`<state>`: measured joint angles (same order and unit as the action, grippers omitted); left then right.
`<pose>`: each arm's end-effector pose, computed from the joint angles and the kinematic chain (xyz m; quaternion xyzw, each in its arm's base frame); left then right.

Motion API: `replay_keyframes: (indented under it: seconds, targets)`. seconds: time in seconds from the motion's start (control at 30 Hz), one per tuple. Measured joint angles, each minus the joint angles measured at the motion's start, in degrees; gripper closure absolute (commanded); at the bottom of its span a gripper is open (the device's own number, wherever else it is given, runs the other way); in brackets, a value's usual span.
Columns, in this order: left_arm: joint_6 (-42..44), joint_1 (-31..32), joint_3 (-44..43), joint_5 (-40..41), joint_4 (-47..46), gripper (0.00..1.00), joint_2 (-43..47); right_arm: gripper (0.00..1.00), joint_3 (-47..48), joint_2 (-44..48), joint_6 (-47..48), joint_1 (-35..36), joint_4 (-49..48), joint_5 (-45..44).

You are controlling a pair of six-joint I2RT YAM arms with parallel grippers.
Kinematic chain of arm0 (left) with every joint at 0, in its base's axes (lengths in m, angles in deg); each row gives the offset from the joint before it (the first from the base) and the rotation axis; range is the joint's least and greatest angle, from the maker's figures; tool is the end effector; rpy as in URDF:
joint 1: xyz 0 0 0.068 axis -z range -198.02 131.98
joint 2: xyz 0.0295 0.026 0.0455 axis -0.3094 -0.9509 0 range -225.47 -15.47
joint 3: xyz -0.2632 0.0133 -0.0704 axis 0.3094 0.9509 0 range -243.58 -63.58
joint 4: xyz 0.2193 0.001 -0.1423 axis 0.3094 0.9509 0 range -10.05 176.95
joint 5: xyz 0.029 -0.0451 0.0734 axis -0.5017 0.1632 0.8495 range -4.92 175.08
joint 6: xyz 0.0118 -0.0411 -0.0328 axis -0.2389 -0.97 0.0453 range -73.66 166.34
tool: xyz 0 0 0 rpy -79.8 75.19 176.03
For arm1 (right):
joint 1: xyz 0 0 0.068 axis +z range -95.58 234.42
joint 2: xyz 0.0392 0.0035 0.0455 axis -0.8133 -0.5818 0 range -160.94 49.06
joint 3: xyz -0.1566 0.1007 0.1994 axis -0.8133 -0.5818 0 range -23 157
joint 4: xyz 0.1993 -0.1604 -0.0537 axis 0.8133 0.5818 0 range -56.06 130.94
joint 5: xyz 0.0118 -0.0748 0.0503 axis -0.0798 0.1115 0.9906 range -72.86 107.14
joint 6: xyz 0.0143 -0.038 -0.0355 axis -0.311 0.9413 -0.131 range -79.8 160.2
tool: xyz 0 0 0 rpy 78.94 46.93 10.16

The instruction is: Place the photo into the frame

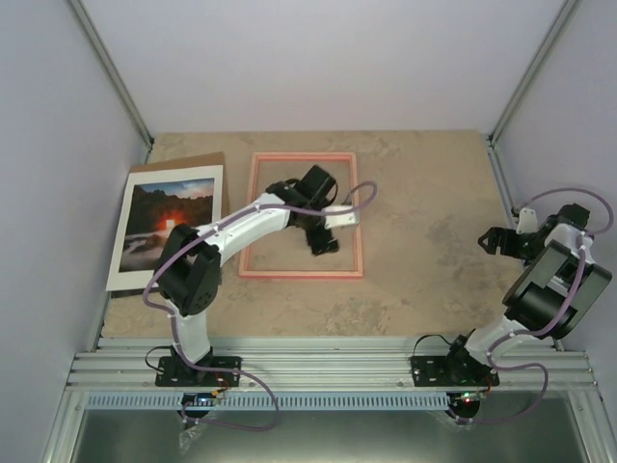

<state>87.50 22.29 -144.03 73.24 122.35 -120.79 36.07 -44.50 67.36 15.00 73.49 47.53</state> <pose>0.2844 -0.2510 0.2191 0.6518 0.7256 -0.0996 0.1968 0.2439 -0.1772 0.1871 0.0659 0.9541 0.1434 0.2544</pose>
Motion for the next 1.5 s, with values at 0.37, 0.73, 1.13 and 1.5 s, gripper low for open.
replay_keyframes:
  seconds: [0.37,0.73,1.13,1.5]
  targets:
    - [-35.10,5.22,-22.12,-6.78,-15.52,0.03,-19.67,0.02,-2.62,-1.25,-12.35,-0.48,-1.99,-7.78]
    - [-56.94,7.17,-29.38,-3.26,-24.55,0.06,-30.99,0.02,0.37,-7.41,-18.36,-0.83,-4.31,-11.04]
    - [-64.32,7.26,-26.67,-5.40,-28.28,0.09,-32.94,0.05,14.08,-20.87,-22.99,5.18,-6.23,-11.28]
    - [-66.64,7.61,-24.13,-6.34,-32.83,0.08,-32.44,0.06,22.69,-26.16,-25.05,10.43,-6.40,-16.33]
